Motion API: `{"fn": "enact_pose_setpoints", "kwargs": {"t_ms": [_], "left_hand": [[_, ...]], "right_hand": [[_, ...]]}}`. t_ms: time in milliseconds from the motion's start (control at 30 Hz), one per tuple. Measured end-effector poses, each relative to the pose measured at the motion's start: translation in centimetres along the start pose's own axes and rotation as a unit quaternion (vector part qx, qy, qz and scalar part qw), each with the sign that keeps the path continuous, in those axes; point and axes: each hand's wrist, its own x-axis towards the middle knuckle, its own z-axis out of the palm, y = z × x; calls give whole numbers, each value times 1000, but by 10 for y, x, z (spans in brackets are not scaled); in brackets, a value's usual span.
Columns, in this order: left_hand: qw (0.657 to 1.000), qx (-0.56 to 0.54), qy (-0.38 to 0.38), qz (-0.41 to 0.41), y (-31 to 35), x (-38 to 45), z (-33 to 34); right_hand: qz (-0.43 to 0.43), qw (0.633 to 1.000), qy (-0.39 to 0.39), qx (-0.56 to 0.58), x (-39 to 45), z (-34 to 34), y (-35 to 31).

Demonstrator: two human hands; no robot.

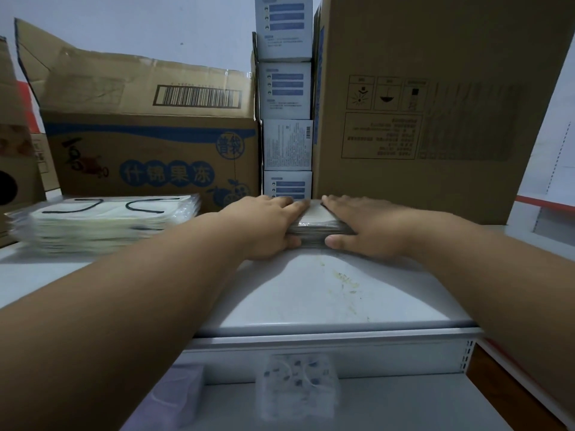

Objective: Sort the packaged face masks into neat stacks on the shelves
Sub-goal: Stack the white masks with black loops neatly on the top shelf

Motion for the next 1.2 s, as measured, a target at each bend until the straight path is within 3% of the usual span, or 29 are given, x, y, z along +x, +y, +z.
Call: {"fn": "enact_pose_setpoints", "kwargs": {"t_ms": [267, 533, 767, 1200], "left_hand": [[999, -43, -27, 5, -5, 5, -3], [996, 34, 71, 35, -4, 3, -2], [995, 38, 90, 36, -1, 4, 3], [995, 15, 91, 25, 3, 1, 4]], "right_hand": [[0, 998, -10, 63, 8, -3, 5], [76, 976, 20, 205, 24, -48, 2], [42, 986, -7, 162, 65, -37, -1], [34, 978, -14, 206, 63, -23, -5]]}}
